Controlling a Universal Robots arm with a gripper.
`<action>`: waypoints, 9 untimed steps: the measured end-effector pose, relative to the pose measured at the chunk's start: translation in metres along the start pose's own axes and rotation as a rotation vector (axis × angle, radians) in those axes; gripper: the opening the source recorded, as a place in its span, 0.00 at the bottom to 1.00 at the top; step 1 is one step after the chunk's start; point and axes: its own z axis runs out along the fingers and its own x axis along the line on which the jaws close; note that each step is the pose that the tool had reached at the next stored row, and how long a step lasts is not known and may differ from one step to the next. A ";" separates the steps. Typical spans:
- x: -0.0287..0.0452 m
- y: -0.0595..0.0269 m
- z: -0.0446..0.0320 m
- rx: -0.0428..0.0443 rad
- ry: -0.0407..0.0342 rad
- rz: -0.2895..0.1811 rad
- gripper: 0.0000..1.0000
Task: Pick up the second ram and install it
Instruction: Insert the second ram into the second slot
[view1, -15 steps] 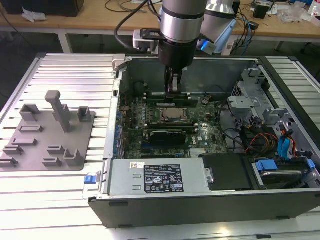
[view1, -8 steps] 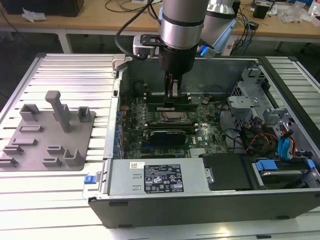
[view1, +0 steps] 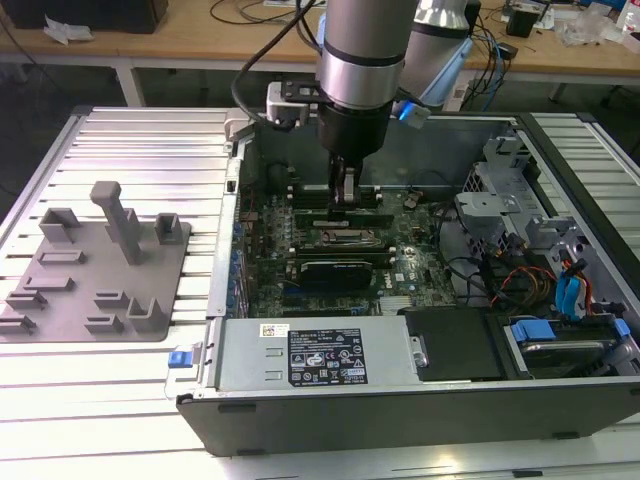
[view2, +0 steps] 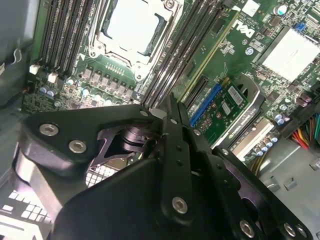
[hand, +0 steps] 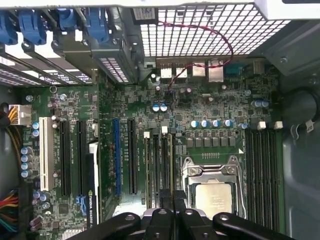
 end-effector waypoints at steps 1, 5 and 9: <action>0.0000 0.0000 0.0004 0.0000 0.0001 0.000 0.09; 0.0001 -0.0002 0.0057 0.0000 0.0001 0.000 0.09; 0.0001 -0.0004 0.0127 0.0000 0.0001 0.000 0.09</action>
